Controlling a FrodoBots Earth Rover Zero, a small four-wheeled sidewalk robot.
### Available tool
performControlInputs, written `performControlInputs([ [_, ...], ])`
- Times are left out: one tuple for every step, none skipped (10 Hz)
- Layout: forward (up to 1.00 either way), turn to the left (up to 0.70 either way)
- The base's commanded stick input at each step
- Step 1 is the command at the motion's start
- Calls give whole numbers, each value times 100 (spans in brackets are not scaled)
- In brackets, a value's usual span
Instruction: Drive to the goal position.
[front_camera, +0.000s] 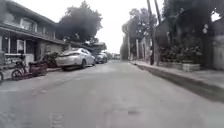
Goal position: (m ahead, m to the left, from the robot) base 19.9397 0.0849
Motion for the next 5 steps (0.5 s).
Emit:
performControlInputs([
  [100,3],
  [100,3],
  [100,3],
  [100,3],
  [100,3],
])
